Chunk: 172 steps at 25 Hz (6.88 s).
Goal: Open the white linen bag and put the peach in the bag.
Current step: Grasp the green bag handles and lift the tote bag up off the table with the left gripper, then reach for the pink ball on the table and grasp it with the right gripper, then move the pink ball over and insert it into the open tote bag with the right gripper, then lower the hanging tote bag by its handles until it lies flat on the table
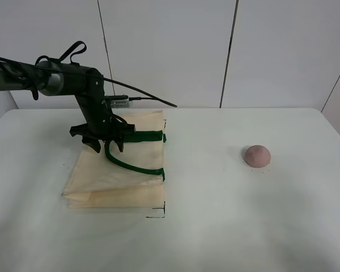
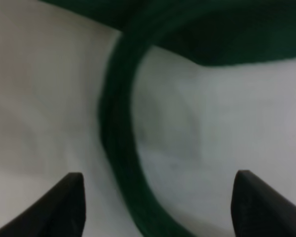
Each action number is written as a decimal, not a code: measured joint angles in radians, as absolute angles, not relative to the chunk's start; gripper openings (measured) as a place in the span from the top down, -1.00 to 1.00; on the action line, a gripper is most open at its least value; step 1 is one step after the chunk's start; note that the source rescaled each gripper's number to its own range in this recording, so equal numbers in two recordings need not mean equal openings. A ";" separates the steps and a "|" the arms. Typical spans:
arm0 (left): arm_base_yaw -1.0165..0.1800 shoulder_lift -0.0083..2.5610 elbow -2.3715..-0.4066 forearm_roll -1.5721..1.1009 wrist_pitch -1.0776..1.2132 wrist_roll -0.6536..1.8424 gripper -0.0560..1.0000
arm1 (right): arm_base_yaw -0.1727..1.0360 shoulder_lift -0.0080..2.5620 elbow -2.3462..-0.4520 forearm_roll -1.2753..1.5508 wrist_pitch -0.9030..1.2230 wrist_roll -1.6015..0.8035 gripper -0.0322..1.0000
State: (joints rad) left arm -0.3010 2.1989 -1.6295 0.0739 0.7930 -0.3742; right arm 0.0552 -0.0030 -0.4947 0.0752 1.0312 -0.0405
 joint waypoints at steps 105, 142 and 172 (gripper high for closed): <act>-0.366 1.911 -2.175 0.043 1.182 -0.093 0.89 | 0.090 2.146 -1.417 0.094 0.686 -0.092 -0.11; -0.366 1.877 -2.175 0.049 1.182 -0.093 0.89 | 0.543 2.215 -1.757 0.681 0.622 -0.397 0.91; -0.366 1.877 -2.175 0.029 1.182 -0.093 0.89 | 0.305 2.169 -1.841 0.144 1.079 0.000 -1.00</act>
